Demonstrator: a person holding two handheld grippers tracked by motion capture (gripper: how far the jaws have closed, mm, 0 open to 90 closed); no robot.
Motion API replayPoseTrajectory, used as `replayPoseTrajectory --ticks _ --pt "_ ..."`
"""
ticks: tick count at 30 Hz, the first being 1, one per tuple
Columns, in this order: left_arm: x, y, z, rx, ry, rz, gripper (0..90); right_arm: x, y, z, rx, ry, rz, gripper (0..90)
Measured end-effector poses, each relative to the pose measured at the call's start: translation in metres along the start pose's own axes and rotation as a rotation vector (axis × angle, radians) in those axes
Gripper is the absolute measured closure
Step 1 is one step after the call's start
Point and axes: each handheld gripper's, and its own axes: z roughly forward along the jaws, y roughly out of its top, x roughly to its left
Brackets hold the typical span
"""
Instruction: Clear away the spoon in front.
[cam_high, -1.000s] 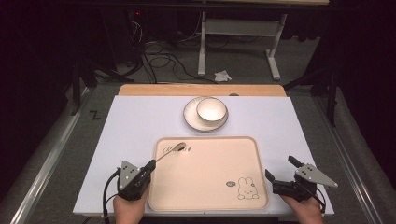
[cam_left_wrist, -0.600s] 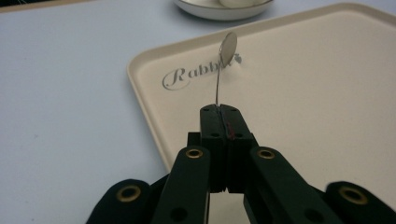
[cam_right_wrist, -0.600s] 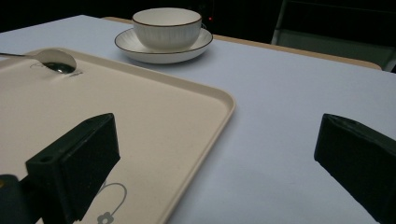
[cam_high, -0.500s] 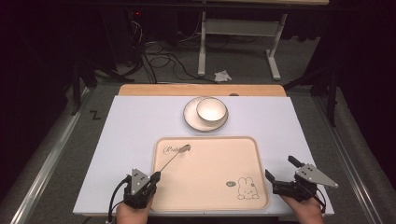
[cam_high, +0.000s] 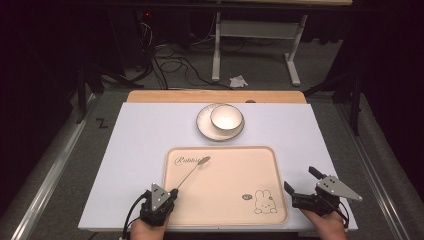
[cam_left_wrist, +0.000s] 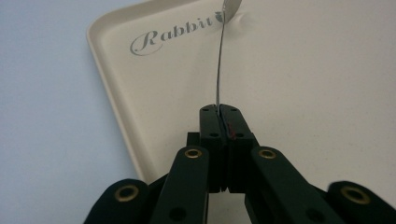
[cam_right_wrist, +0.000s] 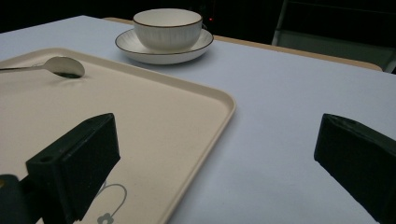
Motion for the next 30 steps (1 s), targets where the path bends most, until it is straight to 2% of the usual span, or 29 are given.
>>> replayPoseTrajectory --ticks 4,11,18,23,24,26,28,30 --pt "-0.002 0.0 0.001 -0.001 0.008 0.019 88.5 0.0 0.0 0.0 0.0 0.003 0.009 0.7" --pt "-0.003 0.0 0.001 0.011 -0.004 0.014 86.9 -0.001 0.0 0.003 0.002 0.008 0.004 0.7" --pt "-0.005 0.001 0.0 0.014 -0.013 0.007 76.6 -0.001 0.001 0.004 -0.001 0.011 -0.001 0.7" --pt "-0.001 0.005 -0.007 -0.032 0.001 -0.004 68.3 -0.001 0.001 0.003 -0.002 0.011 0.003 0.7" --pt "0.001 0.006 -0.009 -0.035 0.006 -0.005 70.2 -0.001 0.001 0.003 -0.003 0.009 0.001 0.7" --pt "0.007 0.006 -0.009 -0.024 0.007 0.007 85.4 -0.001 0.001 0.003 -0.005 0.011 -0.001 0.7" --pt "0.01 0.005 -0.008 -0.002 0.011 0.017 89.4 -0.001 0.001 0.002 -0.003 0.009 0.002 0.7" --pt "0.01 0.005 -0.005 0.04 0.007 0.036 90.0 -0.001 0.001 0.002 -0.005 0.009 0.0 0.7"
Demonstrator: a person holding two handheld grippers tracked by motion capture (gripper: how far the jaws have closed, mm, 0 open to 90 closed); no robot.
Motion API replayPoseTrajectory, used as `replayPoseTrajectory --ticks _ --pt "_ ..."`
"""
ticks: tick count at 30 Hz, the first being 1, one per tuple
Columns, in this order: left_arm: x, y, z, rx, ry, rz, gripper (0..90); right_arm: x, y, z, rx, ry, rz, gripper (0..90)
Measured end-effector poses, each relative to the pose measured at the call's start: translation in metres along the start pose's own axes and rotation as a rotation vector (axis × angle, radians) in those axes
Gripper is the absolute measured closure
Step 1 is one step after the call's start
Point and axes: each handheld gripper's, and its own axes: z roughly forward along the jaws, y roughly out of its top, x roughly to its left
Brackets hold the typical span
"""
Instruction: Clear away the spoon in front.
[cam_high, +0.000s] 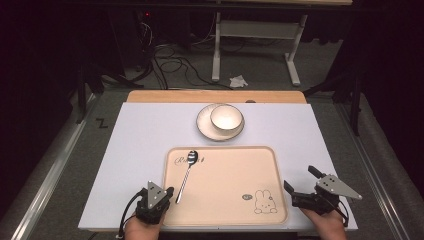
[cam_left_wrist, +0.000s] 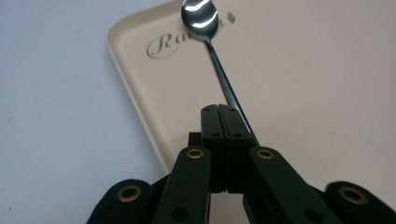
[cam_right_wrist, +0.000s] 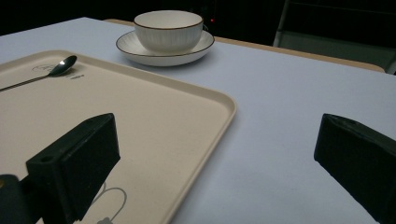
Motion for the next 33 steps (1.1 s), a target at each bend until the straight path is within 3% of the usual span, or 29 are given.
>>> replayPoseTrajectory --ticks 2,4,16,21,29,33 --pt "-0.003 0.0 0.004 0.054 0.0 0.014 90.0 0.0 0.0 0.0 0.001 -0.002 0.003 0.7" --pt "-0.005 0.0 0.007 0.077 -0.027 0.017 90.0 0.0 0.0 0.0 0.0 -0.002 0.002 0.8" --pt "-0.021 0.003 0.011 0.059 -0.136 0.038 90.0 0.001 0.0 0.0 0.002 0.001 -0.005 0.8" --pt "-0.031 0.006 0.015 0.057 -0.156 0.068 90.0 0.002 0.0 0.001 0.004 0.003 -0.006 0.8" --pt "-0.027 0.008 0.014 0.032 -0.147 0.048 88.2 0.001 0.0 0.001 0.004 0.002 -0.008 0.8" --pt "-0.008 0.011 0.006 -0.02 -0.091 0.005 75.1 0.0 0.0 0.001 0.002 0.0 -0.011 0.8"
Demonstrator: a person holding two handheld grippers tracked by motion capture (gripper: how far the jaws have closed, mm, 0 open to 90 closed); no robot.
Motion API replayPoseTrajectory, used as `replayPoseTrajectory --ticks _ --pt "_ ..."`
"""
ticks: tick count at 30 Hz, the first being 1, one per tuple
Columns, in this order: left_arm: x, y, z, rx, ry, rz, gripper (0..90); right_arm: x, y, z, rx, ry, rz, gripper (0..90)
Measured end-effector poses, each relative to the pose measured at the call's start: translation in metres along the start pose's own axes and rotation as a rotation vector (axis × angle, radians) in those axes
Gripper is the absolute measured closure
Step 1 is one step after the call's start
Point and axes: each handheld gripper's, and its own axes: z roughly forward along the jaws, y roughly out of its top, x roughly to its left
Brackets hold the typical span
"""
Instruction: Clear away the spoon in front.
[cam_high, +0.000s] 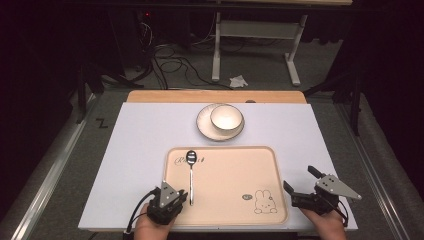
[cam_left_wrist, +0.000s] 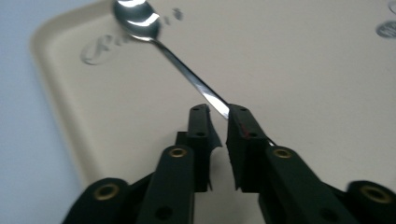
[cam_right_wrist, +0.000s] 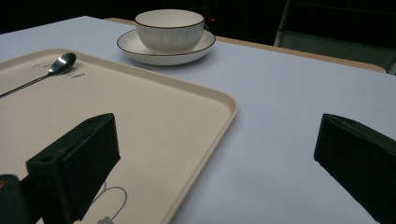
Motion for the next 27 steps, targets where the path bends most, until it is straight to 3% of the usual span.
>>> replayPoseTrajectory --ticks 4,8,10,12,17,27 --pt "0.027 0.001 -0.014 -0.063 0.058 -0.006 58.4 0.0 -0.001 0.0 0.001 0.001 0.006 0.8" --pt "0.051 0.0 -0.026 -0.108 0.052 -0.039 44.3 -0.001 -0.001 0.001 0.002 -0.001 0.004 0.8" --pt "0.059 0.0 -0.032 -0.118 0.083 -0.051 33.9 0.0 -0.001 0.0 0.005 -0.003 0.012 0.7" --pt "0.065 0.002 -0.035 -0.114 0.107 -0.093 21.9 -0.001 -0.001 0.001 0.003 -0.002 0.007 0.7" --pt "0.072 0.001 -0.04 -0.135 0.086 -0.109 2.7 -0.002 -0.002 0.0 0.005 -0.006 0.018 0.7" --pt "0.07 0.002 -0.039 -0.135 0.075 -0.094 0.6 -0.003 -0.002 0.001 0.005 -0.009 0.014 0.7"
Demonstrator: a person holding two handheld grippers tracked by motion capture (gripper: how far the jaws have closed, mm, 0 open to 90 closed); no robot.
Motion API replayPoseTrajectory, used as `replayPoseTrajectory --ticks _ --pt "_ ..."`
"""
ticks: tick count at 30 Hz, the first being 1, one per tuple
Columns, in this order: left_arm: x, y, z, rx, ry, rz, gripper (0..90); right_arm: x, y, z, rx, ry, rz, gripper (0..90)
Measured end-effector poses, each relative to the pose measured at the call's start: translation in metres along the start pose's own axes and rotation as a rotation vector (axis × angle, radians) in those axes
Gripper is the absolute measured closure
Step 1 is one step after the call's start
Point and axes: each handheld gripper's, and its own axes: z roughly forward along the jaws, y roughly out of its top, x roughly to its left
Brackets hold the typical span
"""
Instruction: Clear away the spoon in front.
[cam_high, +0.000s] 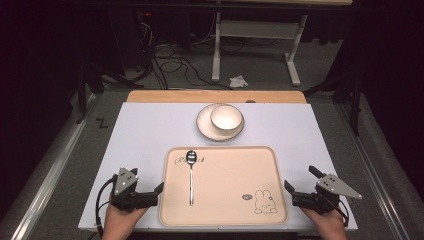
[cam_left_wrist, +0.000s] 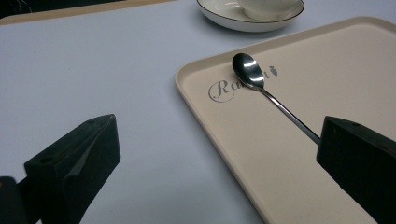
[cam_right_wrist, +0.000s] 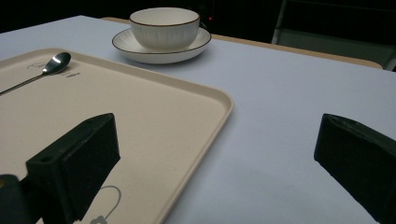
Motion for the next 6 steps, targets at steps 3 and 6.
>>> replayPoseTrajectory --ticks 3,6 --pt "0.0003 0.0 0.0003 0.002 -0.004 -0.01 0.7 -0.0001 0.0001 -0.0004 -0.001 0.002 0.003 0.7" --pt "0.0005 0.0007 0.0 0.003 -0.014 -0.015 1.3 -0.0006 0.0003 -0.0008 -0.002 -0.002 0.001 0.7"
